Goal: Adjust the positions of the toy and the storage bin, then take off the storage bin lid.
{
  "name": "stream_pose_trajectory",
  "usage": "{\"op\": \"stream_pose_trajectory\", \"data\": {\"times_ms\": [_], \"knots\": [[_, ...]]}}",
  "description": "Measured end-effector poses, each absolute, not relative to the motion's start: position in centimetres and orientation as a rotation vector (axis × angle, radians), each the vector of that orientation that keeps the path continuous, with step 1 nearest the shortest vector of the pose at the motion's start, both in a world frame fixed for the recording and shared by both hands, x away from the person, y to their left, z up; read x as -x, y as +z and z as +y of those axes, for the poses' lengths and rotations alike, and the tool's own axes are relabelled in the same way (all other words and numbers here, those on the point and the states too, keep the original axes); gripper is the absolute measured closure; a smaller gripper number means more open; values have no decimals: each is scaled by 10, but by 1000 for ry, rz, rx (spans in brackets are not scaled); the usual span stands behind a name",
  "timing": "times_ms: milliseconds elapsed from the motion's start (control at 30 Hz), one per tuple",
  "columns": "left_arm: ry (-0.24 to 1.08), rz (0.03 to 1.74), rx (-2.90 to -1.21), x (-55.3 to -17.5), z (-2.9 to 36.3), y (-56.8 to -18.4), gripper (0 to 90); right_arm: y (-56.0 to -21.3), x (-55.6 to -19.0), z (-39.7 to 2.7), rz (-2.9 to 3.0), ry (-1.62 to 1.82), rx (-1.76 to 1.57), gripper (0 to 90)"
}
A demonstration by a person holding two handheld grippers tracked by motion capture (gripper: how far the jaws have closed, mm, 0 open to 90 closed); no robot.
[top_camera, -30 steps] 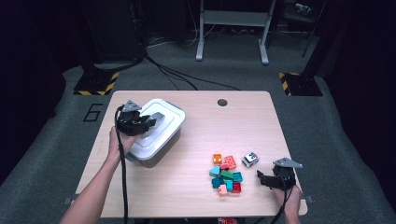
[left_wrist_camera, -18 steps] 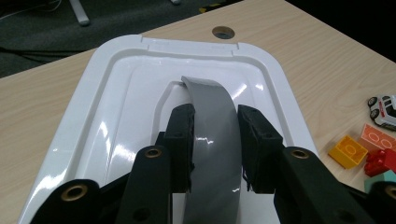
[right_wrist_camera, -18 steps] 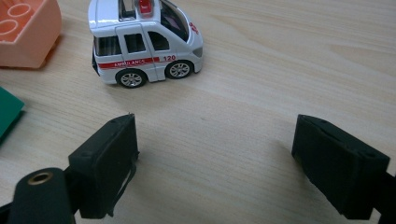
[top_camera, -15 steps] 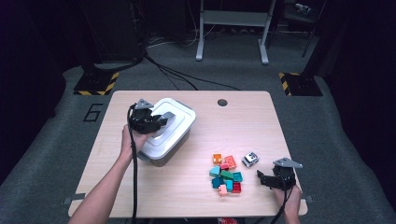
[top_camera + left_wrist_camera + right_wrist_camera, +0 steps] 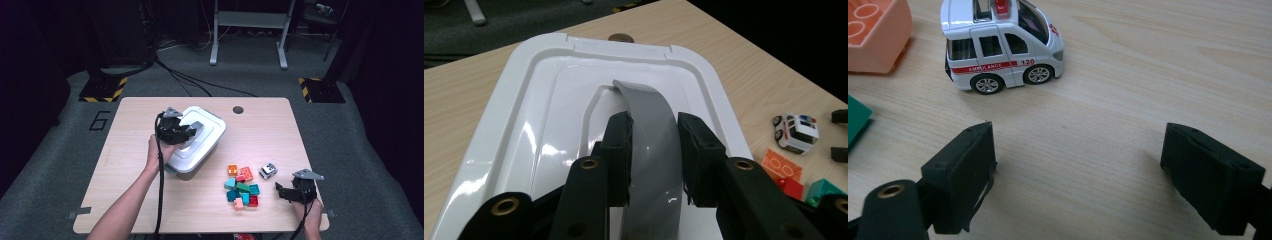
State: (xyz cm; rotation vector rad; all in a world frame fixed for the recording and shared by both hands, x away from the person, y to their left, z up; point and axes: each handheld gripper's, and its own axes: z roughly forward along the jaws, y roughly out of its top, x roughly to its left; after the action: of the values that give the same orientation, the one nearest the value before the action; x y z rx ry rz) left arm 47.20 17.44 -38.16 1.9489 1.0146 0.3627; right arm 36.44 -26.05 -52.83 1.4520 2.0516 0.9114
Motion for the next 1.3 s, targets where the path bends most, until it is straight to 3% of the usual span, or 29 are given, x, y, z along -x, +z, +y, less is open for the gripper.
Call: {"op": "stream_pose_trajectory", "data": {"times_ms": [400, 1300], "knots": [[362, 1019, -1960, -470, 143, -381, 676, -529, -365, -261, 2052, 911, -1444, 138], [444, 1009, -1946, -467, 151, -353, 674, -529, -365, -261, 2048, 911, -1448, 139]]}}
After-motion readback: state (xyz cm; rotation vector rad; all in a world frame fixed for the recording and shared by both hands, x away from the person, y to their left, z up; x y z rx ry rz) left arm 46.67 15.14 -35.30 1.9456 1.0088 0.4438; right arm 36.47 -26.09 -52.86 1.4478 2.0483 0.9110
